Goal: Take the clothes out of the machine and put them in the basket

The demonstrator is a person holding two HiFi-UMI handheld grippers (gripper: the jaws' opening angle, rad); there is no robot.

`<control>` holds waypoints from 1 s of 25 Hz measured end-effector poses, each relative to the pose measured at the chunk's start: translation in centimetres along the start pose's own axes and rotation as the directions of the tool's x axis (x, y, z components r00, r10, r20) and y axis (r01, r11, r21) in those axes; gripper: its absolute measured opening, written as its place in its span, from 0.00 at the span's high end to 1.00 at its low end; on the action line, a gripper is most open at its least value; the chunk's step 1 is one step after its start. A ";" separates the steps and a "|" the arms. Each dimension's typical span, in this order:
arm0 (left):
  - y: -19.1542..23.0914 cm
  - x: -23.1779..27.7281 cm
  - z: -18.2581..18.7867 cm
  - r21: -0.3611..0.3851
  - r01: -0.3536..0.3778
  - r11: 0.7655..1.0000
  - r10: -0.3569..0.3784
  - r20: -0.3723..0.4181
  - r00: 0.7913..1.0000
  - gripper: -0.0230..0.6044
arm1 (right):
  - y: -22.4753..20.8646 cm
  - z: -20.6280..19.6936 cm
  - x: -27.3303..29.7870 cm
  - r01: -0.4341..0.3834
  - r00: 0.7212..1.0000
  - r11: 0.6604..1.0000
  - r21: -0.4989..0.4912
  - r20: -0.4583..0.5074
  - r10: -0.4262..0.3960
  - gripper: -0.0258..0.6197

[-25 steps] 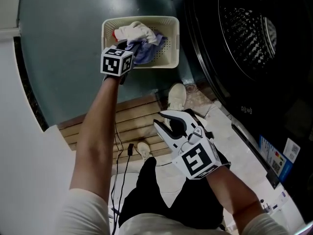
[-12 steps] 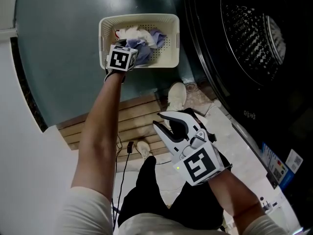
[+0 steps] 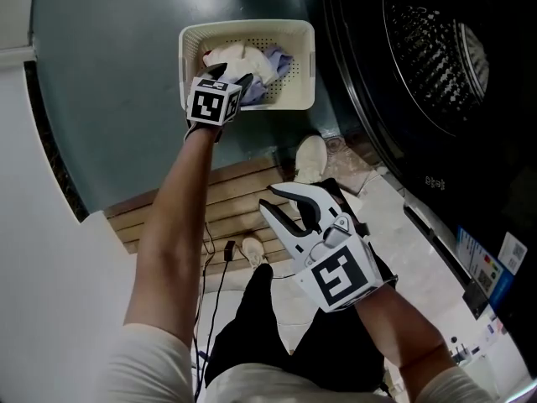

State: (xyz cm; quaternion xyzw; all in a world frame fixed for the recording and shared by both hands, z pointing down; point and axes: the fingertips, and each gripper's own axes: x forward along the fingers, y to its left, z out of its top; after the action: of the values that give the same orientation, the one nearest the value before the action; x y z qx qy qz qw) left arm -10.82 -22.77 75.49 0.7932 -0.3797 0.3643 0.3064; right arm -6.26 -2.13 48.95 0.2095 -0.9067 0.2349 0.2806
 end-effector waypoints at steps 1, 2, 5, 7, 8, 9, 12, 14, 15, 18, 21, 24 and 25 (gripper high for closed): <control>-0.2 -0.6 0.1 0.002 0.003 1.000 -0.003 0.008 1.000 0.53 | 0.4 0.0 0.2 0.000 1.000 1.000 -0.001 0.000 0.000 0.86; -0.4 -1.2 0.3 0.004 0.005 1.000 -0.005 0.015 1.000 0.53 | 0.8 0.0 0.4 -0.001 1.000 1.000 -0.004 0.000 0.001 0.86; -1.1 -3.3 0.5 0.010 0.012 1.000 -0.012 0.036 0.999 0.53 | 2.0 -0.3 0.9 0.002 1.000 1.000 -0.021 0.000 -0.002 0.86; -1.6 -4.9 0.6 0.009 0.018 1.000 -0.019 0.054 0.998 0.53 | 2.7 -0.8 1.1 0.008 1.000 0.999 -0.033 0.006 -0.008 0.86; -1.9 -5.8 0.7 0.005 0.022 1.000 -0.022 0.065 0.998 0.53 | 3.0 -1.0 1.2 0.014 1.000 0.999 -0.037 0.014 -0.014 0.86; -2.2 -6.7 0.8 -0.001 0.024 1.000 -0.024 0.078 0.997 0.53 | 3.3 -1.1 1.2 0.022 1.000 0.999 -0.034 0.022 -0.021 0.86; -3.4 -9.6 0.8 -0.007 0.029 1.000 -0.028 0.114 0.993 0.56 | 4.0 -0.9 1.1 0.057 0.997 0.998 -0.008 0.054 -0.056 0.86; -4.2 -11.6 0.8 -0.009 0.036 0.999 -0.034 0.135 0.990 0.56 | 4.5 -0.9 1.2 0.071 0.994 0.997 -0.013 0.088 -0.069 0.86; -4.5 -12.7 0.8 -0.010 0.042 0.999 -0.040 0.144 0.989 0.56 | 4.7 -1.0 1.2 0.080 0.992 0.997 -0.019 0.096 -0.078 0.86; -6.0 -16.2 0.7 0.001 0.062 0.998 -0.061 0.168 0.984 0.56 | 5.2 -1.2 0.7 0.118 0.987 0.993 -0.029 0.117 -0.114 0.86; -7.5 -20.3 0.2 0.009 0.077 0.997 -0.077 0.190 0.979 0.57 | 5.5 -1.0 -0.2 0.168 0.975 0.985 -0.027 0.148 -0.163 0.86; -9.2 -24.5 -0.5 0.020 0.081 0.997 -0.083 0.219 0.972 0.58 | 5.9 -0.3 -1.6 0.221 0.960 0.975 -0.032 0.182 -0.212 0.86; -9.9 -25.8 -0.6 0.025 0.083 0.996 -0.086 0.232 0.969 0.58 | 6.1 0.1 -2.2 0.238 0.954 0.970 -0.038 0.195 -0.227 0.86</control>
State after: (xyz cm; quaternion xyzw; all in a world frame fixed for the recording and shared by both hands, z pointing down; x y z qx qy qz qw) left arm -14.38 -7.38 52.78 0.8482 -0.3762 0.2581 0.2691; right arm -7.71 3.28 45.66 0.3274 -0.9050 0.1517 0.2253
